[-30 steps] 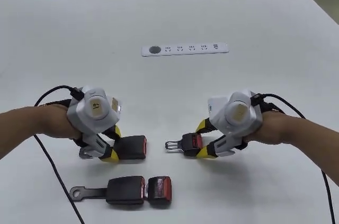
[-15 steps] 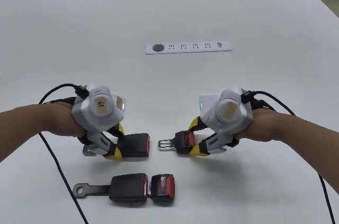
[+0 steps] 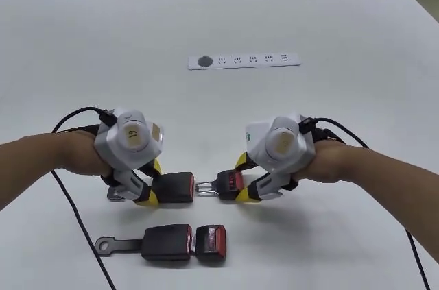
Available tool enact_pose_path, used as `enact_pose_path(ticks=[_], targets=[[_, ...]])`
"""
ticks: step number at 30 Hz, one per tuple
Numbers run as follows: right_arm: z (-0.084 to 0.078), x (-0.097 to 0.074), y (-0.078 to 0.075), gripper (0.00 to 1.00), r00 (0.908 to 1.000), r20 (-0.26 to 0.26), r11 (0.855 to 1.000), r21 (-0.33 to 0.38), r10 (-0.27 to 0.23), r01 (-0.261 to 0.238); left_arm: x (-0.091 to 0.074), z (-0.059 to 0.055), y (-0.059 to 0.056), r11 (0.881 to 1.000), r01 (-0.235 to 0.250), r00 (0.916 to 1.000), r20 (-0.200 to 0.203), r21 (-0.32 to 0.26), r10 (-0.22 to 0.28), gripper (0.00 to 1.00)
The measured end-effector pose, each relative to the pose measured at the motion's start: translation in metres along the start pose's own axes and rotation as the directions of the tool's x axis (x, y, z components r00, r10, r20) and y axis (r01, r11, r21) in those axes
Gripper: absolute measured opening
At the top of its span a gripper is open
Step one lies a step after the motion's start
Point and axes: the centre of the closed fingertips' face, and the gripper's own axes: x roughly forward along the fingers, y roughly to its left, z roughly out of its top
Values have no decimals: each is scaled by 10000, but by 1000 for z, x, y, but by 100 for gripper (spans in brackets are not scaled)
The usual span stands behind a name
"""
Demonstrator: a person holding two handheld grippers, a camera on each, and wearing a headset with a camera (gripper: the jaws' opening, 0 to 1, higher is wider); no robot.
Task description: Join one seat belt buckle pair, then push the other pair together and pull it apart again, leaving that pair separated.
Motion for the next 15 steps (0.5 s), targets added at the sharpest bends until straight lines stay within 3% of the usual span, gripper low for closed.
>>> enact_pose_path(ticks=[15], targets=[[12, 9, 2, 30, 9999, 107, 10000, 24, 55, -55, 1, 0, 0, 10000, -42, 10000, -37, 16, 42, 31]])
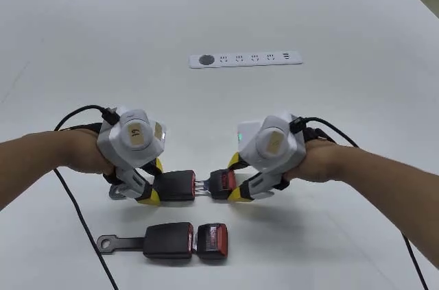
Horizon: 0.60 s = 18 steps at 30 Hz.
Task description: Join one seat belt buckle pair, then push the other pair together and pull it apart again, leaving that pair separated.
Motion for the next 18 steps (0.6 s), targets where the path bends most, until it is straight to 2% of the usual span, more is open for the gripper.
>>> enact_pose_path(ticks=[8, 18], targets=[[1, 4, -2, 30, 10000, -7, 9999, -61, -79, 79, 0, 1, -2, 10000, -83, 9999, 106, -52, 84, 31], [0, 6, 0, 29, 9999, 129, 9997, 239, -108, 105, 0, 2, -2, 9999, -96, 9997, 228, -65, 97, 31]])
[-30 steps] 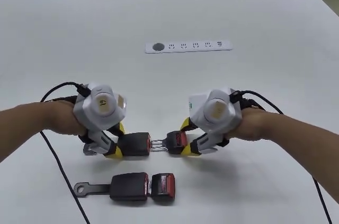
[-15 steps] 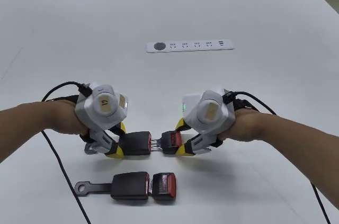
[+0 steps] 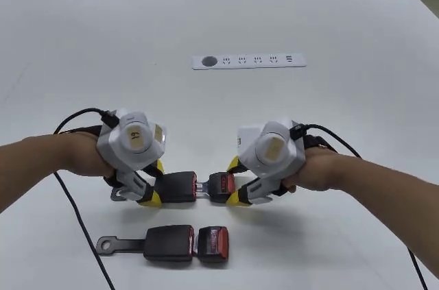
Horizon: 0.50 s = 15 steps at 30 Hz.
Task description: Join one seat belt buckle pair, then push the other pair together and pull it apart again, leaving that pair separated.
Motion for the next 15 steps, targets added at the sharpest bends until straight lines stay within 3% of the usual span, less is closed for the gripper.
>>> enact_pose_path(ticks=[15], targets=[[3, 1, 0, 28, 10000, 35, 10000, 21, -72, 71, 1, -1, 2, 10000, 35, 10000, 65, -9, -35, 31]])
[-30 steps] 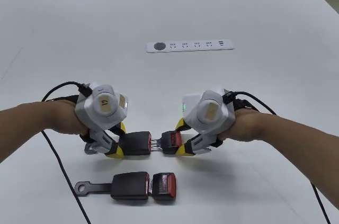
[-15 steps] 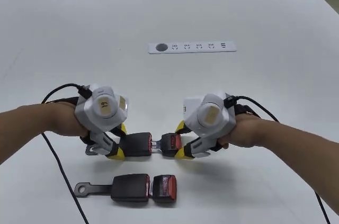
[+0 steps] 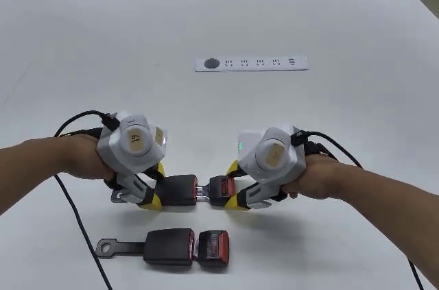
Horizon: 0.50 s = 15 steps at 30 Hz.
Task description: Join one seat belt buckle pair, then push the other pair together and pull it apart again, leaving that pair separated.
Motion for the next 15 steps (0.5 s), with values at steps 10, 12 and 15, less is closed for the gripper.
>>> enact_pose_path(ticks=[10, 12, 15], targets=[[1, 1, 0, 27, 10000, -66, 9999, 132, -2, 3, 0, 1, -1, 10000, 23, 10000, -26, 7, -23, 30], [2, 2, 0, 27, 10000, -74, 9999, 119, 13, -13, 0, 1, -1, 10000, 33, 10000, -65, 41, -32, 30], [4, 5, 0, 27, 10000, -99, 9998, 184, -3, 4, 0, 1, -1, 10000, 37, 10000, -85, 39, -37, 30]])
